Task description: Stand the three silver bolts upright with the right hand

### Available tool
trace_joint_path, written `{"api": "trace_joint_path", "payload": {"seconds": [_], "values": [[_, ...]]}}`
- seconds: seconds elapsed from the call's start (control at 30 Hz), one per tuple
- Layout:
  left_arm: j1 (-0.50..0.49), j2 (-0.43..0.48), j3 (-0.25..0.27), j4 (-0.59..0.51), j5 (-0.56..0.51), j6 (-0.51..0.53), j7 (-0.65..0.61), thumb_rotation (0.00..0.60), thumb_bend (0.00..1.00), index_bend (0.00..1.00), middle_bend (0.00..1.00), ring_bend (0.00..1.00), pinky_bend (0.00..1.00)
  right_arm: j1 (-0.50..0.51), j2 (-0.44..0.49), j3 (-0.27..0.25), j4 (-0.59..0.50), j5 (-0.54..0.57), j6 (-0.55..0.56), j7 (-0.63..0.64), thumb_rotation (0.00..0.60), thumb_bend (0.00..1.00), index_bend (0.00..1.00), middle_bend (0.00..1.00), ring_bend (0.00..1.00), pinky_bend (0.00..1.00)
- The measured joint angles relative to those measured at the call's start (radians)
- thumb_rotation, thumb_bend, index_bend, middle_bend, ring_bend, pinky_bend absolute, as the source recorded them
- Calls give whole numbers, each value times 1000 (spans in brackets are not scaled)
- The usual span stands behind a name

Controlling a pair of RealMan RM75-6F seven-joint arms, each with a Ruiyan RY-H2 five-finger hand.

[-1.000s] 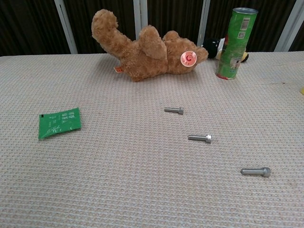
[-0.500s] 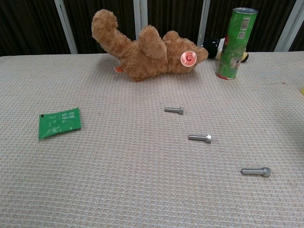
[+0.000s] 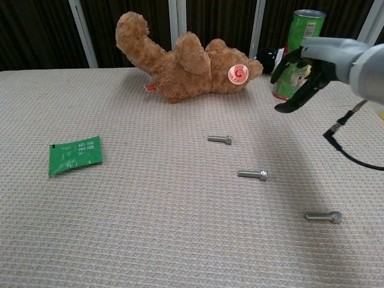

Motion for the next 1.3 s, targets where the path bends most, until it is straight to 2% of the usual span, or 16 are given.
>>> {"api": "trace_joint_path", "payload": {"seconds": [0.17,0.6,0.83,1.3], "values": [[-3,1,-3,2,-14,-10,-1,600,74,60,22,0,93,86,-125,27,121,54,43,-46,600,264,351,0,57,61],[1,15,-3,10,-24,-18,-43,600,74,61,21,0,93,199,-314,40,365,80,50,-74,600,296,393,0,67,61],[15,27,-4,20,-33,-10,-86,600,74,61,21,0,93,251,-416,49,506,77,15,-64,600,307,407,0,68,61],[19,32,-5,20,-38,-11,-96,600,74,61,21,0,93,288,-502,78,668,57,-50,-50,600,318,462,0,75,61]]}}
